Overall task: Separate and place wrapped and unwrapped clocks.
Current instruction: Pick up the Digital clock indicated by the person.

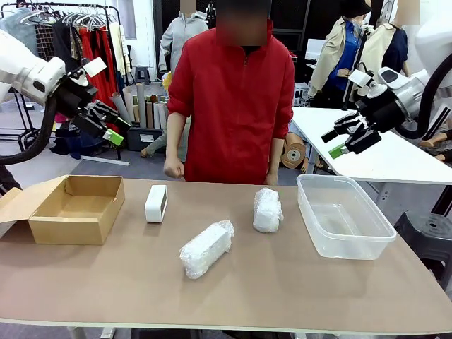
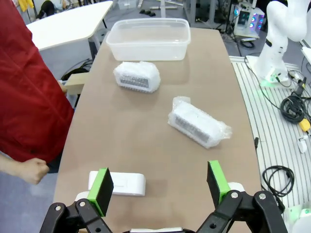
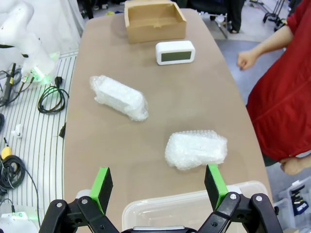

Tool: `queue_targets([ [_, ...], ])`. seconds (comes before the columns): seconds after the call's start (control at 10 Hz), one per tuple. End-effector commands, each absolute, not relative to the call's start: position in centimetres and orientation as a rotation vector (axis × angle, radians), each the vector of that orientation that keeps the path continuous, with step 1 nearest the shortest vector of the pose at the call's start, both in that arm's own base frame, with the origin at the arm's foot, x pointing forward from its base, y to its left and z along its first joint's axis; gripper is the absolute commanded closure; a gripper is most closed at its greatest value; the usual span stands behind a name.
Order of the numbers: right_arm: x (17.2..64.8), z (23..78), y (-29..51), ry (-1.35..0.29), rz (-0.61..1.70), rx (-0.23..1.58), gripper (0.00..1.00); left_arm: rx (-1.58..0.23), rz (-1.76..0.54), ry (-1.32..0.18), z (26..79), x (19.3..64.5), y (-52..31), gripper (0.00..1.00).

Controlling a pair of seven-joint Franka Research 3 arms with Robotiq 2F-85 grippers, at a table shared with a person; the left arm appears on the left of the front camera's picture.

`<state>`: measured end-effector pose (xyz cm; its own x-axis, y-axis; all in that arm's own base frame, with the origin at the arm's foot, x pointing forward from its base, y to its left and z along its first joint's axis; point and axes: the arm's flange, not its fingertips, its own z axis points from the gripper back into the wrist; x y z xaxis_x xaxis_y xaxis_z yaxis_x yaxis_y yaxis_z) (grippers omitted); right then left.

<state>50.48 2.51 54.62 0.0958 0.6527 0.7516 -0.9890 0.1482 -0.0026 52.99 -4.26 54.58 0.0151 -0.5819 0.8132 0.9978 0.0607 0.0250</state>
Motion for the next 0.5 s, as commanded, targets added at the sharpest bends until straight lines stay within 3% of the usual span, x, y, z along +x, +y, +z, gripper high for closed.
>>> queue_targets([
  [0.0, 50.48, 54.72, 2.53, -0.703, 1.331, 0.6, 0.0, -0.693, -1.399, -0.774, 54.61, 52.99, -4.24, 0.0],
  [0.4, 50.48, 54.72, 2.53, -0.703, 1.331, 0.6, 0.0, -0.693, -1.399, -0.774, 54.61, 52.99, -4.24, 0.0],
])
